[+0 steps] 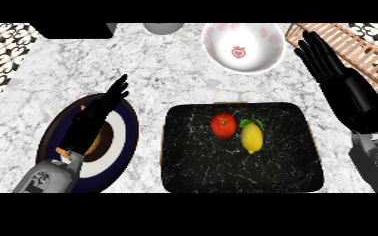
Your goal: Pick the lemon from the tray and place it in the tiered shelf
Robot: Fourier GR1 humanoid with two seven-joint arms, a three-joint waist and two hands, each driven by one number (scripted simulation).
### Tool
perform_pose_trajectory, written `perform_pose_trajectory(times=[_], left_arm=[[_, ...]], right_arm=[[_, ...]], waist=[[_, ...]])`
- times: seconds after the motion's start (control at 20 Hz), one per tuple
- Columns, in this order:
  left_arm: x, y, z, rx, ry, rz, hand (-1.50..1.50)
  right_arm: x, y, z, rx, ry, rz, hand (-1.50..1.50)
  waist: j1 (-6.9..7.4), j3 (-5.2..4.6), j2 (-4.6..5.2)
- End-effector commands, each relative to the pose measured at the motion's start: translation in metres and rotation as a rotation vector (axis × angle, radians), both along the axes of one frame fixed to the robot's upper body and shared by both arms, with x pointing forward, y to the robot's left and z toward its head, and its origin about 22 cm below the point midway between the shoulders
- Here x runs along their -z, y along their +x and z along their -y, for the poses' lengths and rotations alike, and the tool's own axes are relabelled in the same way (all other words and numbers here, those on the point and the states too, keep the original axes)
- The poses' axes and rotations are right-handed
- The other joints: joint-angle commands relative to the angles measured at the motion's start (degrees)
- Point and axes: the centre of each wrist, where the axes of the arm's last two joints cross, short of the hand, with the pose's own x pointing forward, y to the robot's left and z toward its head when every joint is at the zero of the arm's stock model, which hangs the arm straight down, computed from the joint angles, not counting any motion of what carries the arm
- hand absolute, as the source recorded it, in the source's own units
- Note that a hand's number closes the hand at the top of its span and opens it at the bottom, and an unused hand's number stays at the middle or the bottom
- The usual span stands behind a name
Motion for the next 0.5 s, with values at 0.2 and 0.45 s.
perform_pose_trajectory(times=[0.2, 0.45], left_arm=[[-0.003, 0.007, -0.012, -0.165, -0.047, 0.113, 0.0], [0.001, 0.001, -0.02, -0.195, -0.063, 0.098, 0.0]], right_arm=[[0.015, -0.004, 0.032, 0.497, 0.024, -0.152, -1.5], [0.061, -0.035, 0.106, 0.851, -0.281, -0.212, 1.5]], waist=[[-2.3, -2.12, 0.31], [-5.33, -3.48, 1.97]])
